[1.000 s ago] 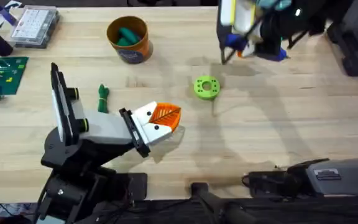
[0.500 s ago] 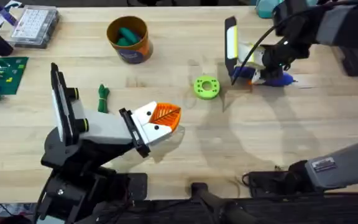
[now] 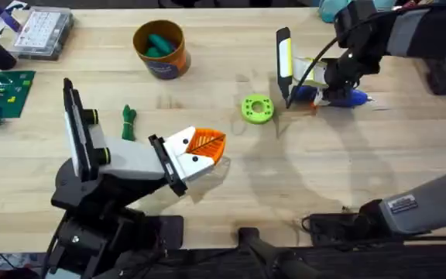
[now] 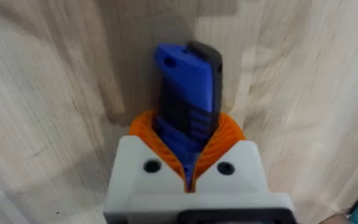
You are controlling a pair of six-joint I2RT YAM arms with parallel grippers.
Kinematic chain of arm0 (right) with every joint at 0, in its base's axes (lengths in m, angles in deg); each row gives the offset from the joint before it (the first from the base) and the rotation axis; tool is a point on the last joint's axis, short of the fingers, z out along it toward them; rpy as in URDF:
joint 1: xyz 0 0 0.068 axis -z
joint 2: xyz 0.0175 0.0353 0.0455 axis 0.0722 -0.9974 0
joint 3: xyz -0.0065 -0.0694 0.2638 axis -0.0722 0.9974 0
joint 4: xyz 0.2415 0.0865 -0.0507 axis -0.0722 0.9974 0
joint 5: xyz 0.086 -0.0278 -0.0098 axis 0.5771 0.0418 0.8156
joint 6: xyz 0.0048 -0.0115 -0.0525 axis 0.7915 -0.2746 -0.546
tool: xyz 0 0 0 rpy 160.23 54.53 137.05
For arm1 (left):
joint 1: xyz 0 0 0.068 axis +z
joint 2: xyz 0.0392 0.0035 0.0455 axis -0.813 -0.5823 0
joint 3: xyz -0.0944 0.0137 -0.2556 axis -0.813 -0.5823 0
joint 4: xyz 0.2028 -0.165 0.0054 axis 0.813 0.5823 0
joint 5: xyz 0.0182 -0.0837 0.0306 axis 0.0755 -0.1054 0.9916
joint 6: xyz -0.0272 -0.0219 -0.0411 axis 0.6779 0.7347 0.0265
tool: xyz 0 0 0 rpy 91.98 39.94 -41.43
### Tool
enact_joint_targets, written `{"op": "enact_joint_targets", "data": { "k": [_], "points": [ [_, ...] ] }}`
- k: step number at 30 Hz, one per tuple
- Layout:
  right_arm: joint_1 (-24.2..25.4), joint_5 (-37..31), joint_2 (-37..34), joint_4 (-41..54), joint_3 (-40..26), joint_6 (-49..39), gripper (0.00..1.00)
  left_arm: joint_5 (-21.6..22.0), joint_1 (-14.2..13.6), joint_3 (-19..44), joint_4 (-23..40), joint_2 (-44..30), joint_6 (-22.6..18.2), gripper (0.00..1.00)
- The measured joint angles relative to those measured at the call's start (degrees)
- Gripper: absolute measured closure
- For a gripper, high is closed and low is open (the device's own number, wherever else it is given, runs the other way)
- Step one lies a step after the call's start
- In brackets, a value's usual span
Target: Pick up the gripper from the table and insert it into the empty holder that is missing its gripper. Then pick up a screw, insert it into the mounting hole, and use the screwdriver to tighten it. Finally, clean up the table by picking up the vegetable and placing it into the bucket.
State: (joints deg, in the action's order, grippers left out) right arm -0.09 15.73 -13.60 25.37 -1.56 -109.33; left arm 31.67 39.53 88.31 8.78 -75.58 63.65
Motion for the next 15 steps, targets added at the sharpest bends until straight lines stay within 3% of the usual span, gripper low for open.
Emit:
{"op": "enact_joint_targets", "data": {
  "k": [2, 4, 5, 10, 11, 15],
  "points": [
    [0.0, 0.0, 0.0, 0.0, 0.0, 0.0, 0.969, 0.0, 0.0, 0.0, 0.0, 0.0, 0.0, 0.983],
    [0.0, -0.1, 0.0, 0.0, 0.0, -0.1, 0.871, 0.0, 0.0, 0.0, 0.0, 0.0, 0.0, 0.983],
    [0.0, -0.2, 0.0, -0.1, -0.1, 0.0, 0.773, 0.0, 0.0, 0.0, 0.0, 0.0, 0.0, 0.983],
    [-0.1, -1.6, 0.3, -2.2, -1.1, -0.2, 0.077, 0.0, 0.0, 0.0, 0.0, 0.0, 0.0, 0.983],
    [-0.3, -2.4, 0.6, -1.9, -1.2, -0.1, 0.025, 0.0, 0.0, 0.0, 0.0, 0.0, 0.0, 0.983],
    [-2.0, -5.6, 2.7, -1.0, -0.3, 2.3, 0.007, 0.0, 0.0, 0.0, 0.0, 0.0, 0.0, 0.981]
  ]
}}
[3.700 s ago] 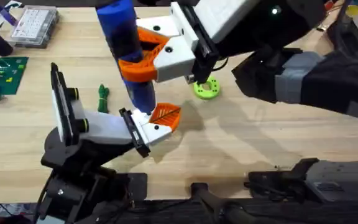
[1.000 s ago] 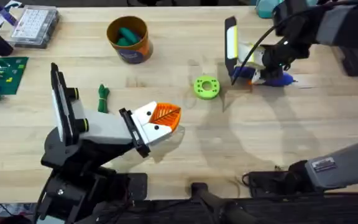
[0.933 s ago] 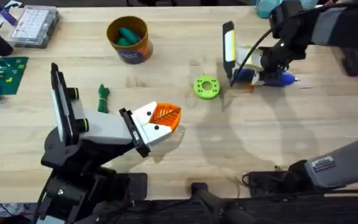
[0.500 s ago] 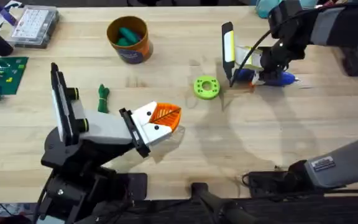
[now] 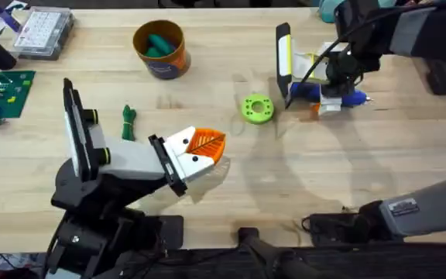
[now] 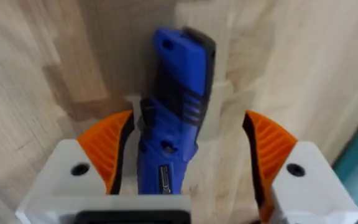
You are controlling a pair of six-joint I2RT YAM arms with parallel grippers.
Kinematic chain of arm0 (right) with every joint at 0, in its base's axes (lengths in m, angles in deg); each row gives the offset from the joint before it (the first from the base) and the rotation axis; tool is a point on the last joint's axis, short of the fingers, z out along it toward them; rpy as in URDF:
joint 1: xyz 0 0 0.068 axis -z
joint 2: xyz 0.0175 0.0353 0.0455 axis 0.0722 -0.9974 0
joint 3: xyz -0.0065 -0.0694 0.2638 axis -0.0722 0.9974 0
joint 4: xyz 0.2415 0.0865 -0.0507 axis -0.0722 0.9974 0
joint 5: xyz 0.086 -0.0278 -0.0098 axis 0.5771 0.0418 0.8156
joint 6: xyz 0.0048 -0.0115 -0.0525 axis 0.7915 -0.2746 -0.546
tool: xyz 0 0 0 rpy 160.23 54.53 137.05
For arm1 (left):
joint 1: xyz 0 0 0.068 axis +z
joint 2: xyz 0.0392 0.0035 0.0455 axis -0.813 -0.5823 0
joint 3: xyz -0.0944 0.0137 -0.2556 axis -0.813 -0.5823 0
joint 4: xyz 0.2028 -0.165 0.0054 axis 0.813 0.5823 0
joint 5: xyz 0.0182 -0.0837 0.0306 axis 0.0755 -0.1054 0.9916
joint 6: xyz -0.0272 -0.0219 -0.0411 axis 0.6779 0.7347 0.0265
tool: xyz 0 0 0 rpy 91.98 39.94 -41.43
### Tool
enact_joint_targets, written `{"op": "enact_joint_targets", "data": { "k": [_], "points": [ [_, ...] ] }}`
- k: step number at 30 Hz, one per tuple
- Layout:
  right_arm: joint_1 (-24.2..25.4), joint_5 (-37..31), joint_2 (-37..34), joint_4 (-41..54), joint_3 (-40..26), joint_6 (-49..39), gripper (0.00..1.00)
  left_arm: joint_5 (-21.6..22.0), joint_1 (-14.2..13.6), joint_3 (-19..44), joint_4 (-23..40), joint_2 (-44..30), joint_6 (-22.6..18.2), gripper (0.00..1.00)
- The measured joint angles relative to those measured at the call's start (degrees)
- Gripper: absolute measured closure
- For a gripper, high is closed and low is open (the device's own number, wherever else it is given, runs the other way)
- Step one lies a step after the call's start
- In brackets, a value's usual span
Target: Pick up the gripper from the table and insert it into the empty holder that is missing its gripper. Then pick up a screw, insert it into the mounting hole, and use the screwdriver to tighten it. Finally, clean up the table by picking up the vegetable and placing it into the bucket.
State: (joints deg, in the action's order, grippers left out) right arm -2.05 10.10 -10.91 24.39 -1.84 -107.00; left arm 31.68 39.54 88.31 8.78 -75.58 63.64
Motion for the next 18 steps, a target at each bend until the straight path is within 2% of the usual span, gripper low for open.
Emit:
{"op": "enact_joint_targets", "data": {
  "k": [12, 13, 14, 18],
  "points": [
    [-7.0, -0.7, 21.0, -1.4, 0.2, 23.8, 0.006, 0.0, 0.0, 0.0, 0.0, 0.0, 0.0, 0.983],
    [-7.5, -0.3, 22.3, -1.4, 0.2, 26.0, 0.006, 0.0, 0.0, 0.0, 0.0, 0.0, -0.1, 0.954],
    [-8.0, 0.2, 23.6, -1.4, 0.2, 28.4, 0.006, 0.0, 0.0, 0.0, -0.1, 0.0, -0.2, 0.859],
    [-9.9, 1.9, 28.2, -1.3, 0.2, 39.1, 0.006, 0.0, 0.0, 0.0, 0.0, 0.0, 0.0, 0.247]
  ]
}}
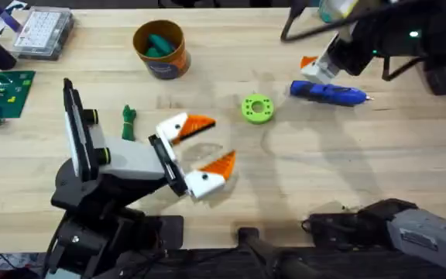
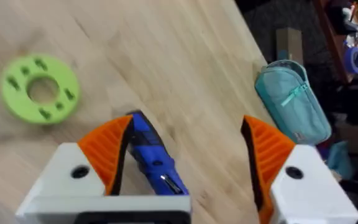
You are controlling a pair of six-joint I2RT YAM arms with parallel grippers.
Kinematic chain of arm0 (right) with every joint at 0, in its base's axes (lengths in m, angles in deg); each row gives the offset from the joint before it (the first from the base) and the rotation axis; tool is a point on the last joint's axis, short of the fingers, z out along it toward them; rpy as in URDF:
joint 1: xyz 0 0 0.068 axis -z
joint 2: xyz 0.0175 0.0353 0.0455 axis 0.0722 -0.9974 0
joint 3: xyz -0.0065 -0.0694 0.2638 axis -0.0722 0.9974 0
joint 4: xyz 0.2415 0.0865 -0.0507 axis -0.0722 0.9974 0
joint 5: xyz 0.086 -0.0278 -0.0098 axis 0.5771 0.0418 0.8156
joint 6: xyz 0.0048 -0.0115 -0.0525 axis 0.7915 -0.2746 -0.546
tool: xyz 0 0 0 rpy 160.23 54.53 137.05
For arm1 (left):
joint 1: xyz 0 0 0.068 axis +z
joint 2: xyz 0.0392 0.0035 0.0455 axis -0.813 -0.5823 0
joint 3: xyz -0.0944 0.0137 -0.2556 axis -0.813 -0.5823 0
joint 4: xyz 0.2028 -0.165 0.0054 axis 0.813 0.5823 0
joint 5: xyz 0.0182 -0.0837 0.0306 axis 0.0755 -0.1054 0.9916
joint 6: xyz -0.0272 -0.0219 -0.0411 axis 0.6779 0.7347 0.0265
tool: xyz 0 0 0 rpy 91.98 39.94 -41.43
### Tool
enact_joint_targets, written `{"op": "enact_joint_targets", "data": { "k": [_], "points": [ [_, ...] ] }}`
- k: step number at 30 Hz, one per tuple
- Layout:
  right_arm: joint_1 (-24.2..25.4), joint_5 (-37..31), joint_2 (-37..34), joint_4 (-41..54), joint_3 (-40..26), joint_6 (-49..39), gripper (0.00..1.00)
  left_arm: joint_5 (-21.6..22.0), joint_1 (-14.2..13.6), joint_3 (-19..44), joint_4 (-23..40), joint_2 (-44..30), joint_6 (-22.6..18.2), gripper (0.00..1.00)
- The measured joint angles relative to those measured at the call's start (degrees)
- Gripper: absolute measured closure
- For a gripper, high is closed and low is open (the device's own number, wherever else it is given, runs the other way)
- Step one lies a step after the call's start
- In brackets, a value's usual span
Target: Pick up the gripper from the table and insert it into the empty holder that is missing its gripper. Then pick up a screw, insert it into the mounting hole, and use the screwdriver to tighten it. Finally, clean up the table by picking up the vegetable and placing it into the bucket.
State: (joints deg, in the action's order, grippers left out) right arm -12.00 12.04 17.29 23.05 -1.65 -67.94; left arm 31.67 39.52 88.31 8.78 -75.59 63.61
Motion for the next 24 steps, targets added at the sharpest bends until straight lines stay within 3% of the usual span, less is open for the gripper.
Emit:
{"op": "enact_joint_targets", "data": {
  "k": [1, 2, 7, 11, 15, 24],
  "points": [
    [-0.4, 0.3, 1.1, -0.1, 0.0, 2.9, 0.006, 0.0, 0.0, 0.0, 0.0, 0.0, 0.1, 0.112],
    [-0.8, 0.6, 2.2, 0.0, 0.0, 6.0, 0.006, 0.0, 0.0, 0.0, 0.1, 0.0, 0.2, 0.038],
    [-1.9, 1.3, 7.6, 0.0, 0.0, 20.0, 0.006, 0.8, 0.0, 0.0, -2.1, 0.0, 0.8, 0.015],
    [-2.0, 1.4, 11.2, 0.0, 0.0, 28.0, 0.006, 5.6, 0.5, 0.3, -2.3, 0.0, 1.8, 0.014],
    [-2.0, 1.4, 13.3, 1.0, 0.0, 33.3, 0.006, 13.1, 2.6, 5.8, 10.2, -1.1, 2.2, 0.015],
    [-2.0, 1.5, 13.7, 8.4, 0.0, 40.1, 0.006, 26.6, 7.7, 35.2, 37.2, -15.9, -0.7, 0.016]
  ]
}}
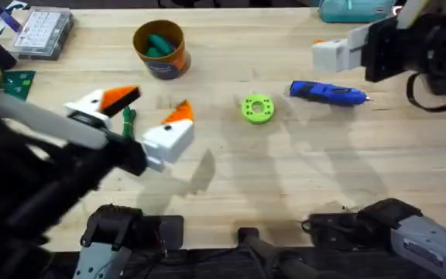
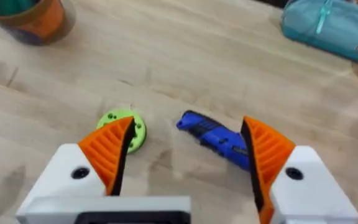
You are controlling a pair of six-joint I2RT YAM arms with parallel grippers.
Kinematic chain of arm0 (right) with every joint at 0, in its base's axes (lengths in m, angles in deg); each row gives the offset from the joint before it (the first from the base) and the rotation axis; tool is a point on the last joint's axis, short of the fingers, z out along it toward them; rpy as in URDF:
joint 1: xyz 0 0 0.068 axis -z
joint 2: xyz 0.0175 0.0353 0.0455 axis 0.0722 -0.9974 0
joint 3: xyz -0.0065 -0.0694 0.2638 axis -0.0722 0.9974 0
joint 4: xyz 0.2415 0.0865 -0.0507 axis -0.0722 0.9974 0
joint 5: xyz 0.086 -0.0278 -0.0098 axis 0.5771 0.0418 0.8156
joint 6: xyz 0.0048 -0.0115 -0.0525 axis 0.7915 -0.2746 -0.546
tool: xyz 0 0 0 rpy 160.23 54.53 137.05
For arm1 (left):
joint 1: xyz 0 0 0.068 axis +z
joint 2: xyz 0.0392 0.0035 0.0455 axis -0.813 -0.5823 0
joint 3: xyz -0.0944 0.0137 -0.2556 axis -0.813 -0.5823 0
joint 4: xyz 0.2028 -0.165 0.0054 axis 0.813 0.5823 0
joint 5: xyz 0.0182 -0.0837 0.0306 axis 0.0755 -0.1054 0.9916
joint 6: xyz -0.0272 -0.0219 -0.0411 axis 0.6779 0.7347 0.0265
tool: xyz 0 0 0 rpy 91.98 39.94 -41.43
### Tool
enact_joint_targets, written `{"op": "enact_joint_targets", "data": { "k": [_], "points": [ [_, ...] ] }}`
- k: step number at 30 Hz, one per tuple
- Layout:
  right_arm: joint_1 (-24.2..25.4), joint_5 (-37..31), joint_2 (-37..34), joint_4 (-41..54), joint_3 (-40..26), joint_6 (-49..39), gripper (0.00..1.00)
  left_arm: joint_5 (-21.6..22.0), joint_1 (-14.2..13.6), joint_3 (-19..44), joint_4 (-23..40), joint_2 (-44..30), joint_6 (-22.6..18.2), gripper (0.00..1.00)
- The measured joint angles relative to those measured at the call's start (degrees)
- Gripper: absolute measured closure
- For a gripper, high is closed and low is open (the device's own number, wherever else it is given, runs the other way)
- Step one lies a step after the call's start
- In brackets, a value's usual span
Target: Pick up the gripper from the table and insert it into the empty holder that is missing its gripper. Then pick up a screw, insert it into the mounting hole, and use the screwdriver to tighten it. Finally, clean up the table by picking up the vegetable and placing it into the bucket.
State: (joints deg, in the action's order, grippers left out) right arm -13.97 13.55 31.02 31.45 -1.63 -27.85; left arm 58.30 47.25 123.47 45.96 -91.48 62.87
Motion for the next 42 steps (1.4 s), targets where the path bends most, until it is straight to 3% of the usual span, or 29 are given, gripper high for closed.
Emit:
{"op": "enact_joint_targets", "data": {
  "k": [9, 16, 19, 29, 42],
  "points": [
    [0.0, 0.1, 0.0, 4.5, 0.0, 1.0, 0.006, 8.6, 5.1, 15.0, 17.5, -20.0, -0.8, 0.016],
    [0.0, 0.1, 0.0, 4.7, 0.0, 1.1, 0.006, 12.2, 12.7, 16.8, 19.9, -30.7, -0.8, 0.014],
    [0.0, 0.1, 0.0, 4.7, 0.0, 1.1, 0.006, 12.5, 14.6, 16.8, 19.6, -32.6, -0.7, 0.014],
    [0.0, 0.1, 0.0, 5.6, 0.0, 1.1, 0.007, 15.0, 15.0, 17.0, 18.9, -35.8, -2.5, 0.014],
    [0.0, 0.1, 0.0, 5.7, 0.0, 1.1, 0.007, 19.7, 15.0, 17.1, 13.9, -55.2, -3.4, 0.015]
  ]
}}
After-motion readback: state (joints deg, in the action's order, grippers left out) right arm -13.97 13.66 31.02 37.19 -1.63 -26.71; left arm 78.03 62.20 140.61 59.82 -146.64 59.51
